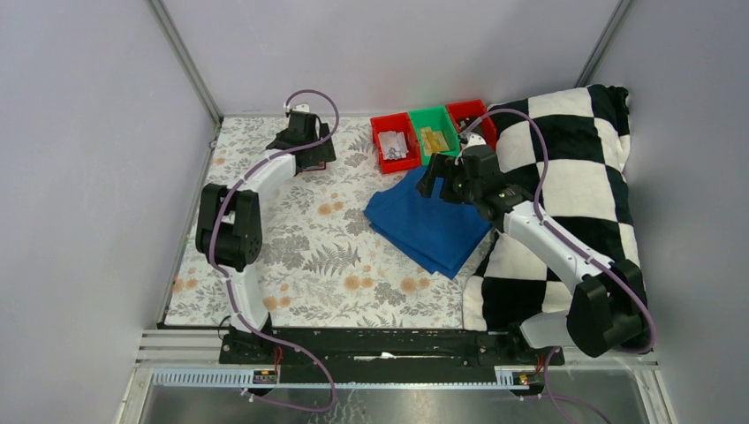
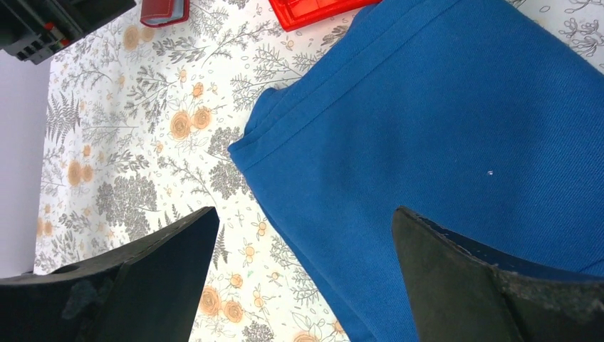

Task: Take the credit cards out of the card holder
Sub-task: Move the card holder to the center of the board.

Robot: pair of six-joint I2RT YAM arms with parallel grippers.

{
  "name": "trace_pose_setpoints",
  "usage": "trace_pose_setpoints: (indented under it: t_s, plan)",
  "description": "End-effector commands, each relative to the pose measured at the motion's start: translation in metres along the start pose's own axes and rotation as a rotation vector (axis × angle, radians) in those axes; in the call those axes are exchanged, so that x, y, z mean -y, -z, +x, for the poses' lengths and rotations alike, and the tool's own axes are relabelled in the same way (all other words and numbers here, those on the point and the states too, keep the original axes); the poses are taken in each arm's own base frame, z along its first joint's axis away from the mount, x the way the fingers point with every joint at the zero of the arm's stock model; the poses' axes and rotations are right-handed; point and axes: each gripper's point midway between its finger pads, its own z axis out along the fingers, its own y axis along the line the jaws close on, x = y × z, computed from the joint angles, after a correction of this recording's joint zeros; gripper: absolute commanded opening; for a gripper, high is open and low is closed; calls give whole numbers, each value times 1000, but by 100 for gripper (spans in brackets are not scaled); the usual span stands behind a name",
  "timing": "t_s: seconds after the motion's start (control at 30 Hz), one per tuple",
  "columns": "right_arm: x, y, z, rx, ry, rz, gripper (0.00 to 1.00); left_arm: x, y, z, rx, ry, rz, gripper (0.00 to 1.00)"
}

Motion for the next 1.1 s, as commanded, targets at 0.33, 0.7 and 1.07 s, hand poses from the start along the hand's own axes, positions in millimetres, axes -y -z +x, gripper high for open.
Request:
trace_pose_setpoints:
  t_s: [0.33,0.7,1.07]
  plan:
    - [-9,23,-7,54,-18,-35,100,-10,-75,-19,-111,-144,-77,99]
    - [-17,19,-7,29,-21,-66,100,-26,-107,24,-218,-118,-59,97]
    - [-20,29,-5,33,-39,-89,100,-16,-50,51,-271,-104,-10,75]
